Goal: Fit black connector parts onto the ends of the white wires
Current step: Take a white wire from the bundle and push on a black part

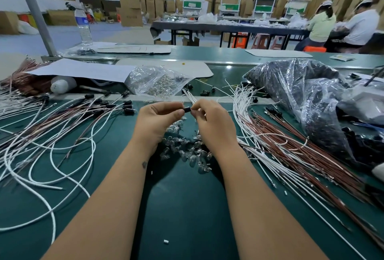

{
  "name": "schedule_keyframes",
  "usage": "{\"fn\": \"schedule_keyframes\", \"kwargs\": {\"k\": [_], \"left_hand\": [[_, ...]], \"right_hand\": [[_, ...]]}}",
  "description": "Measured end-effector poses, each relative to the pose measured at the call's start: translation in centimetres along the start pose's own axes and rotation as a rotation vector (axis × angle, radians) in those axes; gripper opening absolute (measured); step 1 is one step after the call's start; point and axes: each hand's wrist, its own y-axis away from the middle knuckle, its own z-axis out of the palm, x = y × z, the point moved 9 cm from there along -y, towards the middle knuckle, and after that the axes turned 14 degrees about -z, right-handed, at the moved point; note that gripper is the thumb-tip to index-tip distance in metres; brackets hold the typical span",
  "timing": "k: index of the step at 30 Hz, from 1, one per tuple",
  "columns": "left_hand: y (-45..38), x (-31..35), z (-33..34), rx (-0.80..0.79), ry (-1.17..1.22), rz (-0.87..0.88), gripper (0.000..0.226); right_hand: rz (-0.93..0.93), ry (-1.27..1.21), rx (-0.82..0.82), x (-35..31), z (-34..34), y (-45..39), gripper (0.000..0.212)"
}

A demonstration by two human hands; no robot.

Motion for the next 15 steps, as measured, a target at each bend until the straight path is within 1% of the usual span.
{"fn": "schedule_keyframes", "kwargs": {"k": [4, 6, 8, 11, 15], "left_hand": [[0.0, 0.1, -1.3, 0.112, 0.055, 0.002, 0.011], [-0.1, 0.2, -1.9, 0.146, 0.101, 0.004, 0.012], [-0.1, 0.3, -1.8, 0.119, 0.114, 0.004, 0.014], [-0.1, 0.4, -1.4, 0.085, 0.027, 0.019, 0.014], [0.0, 0.5, -0.9, 0.058, -0.038, 0.023, 0.013]], "right_hand": [[-0.007, -0.027, -0.001, -0.3, 0.0, -0.1, 0.007], [-0.019, -0.048, 0.02, -0.5, 0.0, -0.2, 0.005], [-0.022, -0.053, 0.048, -0.5, -0.2, -0.2, 0.007], [-0.02, -0.056, 0.077, -0.3, -0.5, -0.1, 0.012], [-0.022, -0.053, 0.062, 0.0, -0.5, -0.2, 0.014]]}}
